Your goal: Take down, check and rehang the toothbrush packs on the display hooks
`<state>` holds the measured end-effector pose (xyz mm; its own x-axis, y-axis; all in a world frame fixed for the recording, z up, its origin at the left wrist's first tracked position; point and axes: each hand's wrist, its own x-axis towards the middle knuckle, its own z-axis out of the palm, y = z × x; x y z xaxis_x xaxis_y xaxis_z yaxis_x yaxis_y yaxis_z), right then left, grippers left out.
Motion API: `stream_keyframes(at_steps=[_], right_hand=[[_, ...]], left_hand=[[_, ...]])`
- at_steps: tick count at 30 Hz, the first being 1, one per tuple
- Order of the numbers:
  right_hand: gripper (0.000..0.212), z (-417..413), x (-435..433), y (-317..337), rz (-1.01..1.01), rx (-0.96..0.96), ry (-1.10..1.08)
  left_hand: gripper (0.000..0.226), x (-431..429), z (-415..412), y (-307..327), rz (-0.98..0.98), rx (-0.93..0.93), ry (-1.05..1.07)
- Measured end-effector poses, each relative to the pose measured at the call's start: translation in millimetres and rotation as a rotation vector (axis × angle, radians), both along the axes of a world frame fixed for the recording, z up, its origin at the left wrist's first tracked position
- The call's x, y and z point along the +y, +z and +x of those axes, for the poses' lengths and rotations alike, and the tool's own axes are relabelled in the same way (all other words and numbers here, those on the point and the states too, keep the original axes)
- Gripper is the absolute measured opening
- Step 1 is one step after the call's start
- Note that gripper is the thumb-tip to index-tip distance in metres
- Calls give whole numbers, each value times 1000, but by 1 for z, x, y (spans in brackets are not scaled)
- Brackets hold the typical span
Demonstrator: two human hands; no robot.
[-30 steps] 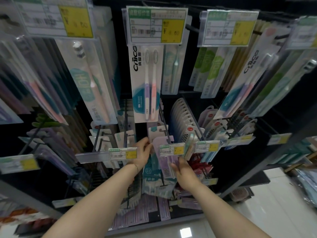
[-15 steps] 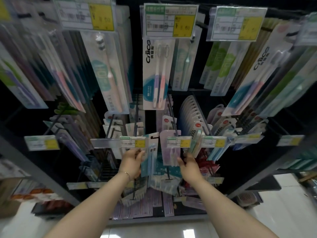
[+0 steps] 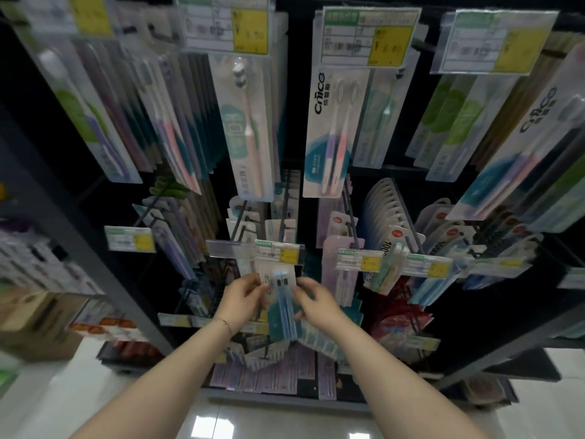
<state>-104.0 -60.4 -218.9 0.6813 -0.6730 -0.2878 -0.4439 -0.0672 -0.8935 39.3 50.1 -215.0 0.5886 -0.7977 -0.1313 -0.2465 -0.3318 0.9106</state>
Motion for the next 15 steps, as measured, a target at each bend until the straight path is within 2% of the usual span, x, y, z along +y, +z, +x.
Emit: stream_keyframes(at_steps=[2, 7, 15], right_hand=[[16, 7, 2, 5, -29, -42, -26], [25, 15, 4, 3, -57, -73, -70], [23, 24, 0, 5, -144, -143, -114]], left_hand=[[16, 0, 3, 1, -28, 41, 33], [16, 2, -1, -1, -87, 102, 82], [20, -3, -11, 4, -209, 277, 198]])
